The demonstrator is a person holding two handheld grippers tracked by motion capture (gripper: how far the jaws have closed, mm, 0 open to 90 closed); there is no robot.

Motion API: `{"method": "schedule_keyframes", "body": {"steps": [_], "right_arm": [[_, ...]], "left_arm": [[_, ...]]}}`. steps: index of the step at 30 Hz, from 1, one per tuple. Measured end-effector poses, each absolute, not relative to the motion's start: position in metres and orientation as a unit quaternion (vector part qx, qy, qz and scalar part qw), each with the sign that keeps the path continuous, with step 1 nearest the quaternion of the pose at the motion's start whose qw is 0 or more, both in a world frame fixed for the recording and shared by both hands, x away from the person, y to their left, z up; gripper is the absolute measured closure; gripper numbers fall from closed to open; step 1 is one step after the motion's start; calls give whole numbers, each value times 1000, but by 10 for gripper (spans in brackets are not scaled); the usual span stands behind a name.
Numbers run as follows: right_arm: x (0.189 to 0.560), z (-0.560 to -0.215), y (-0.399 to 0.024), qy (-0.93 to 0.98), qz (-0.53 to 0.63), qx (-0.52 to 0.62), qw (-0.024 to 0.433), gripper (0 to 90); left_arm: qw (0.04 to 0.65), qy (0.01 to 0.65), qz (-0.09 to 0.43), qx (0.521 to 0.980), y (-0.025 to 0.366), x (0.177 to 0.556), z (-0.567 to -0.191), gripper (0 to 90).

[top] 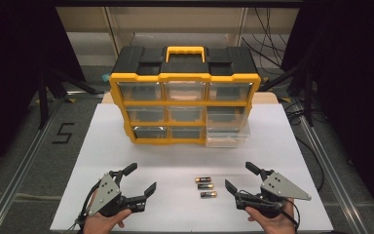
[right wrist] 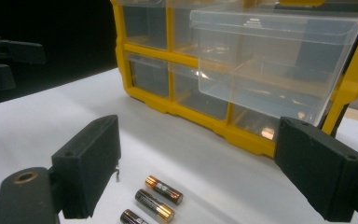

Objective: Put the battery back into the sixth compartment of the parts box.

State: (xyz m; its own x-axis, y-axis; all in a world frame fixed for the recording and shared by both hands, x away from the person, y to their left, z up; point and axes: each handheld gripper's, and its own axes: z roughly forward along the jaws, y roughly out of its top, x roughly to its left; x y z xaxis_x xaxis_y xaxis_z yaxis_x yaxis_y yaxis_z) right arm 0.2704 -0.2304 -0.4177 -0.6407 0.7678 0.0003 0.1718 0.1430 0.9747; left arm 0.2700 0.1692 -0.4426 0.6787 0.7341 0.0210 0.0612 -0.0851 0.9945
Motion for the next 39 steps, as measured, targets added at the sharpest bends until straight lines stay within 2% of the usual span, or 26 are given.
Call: {"method": "schedule_keyframes", "body": {"steps": [25,31,39], "right_arm": [[275,-410,-223,765,528,288,231,156],[287,-404,-220,832,462,238,194,193],[302,-413,-205,897,373,187,146,250]], "left_arm": [[610,292,277,683,169,270,-443,164],[609,294,277,682,169,270,-443,164],[609,295,277,683,169,270,-443,164]]}}
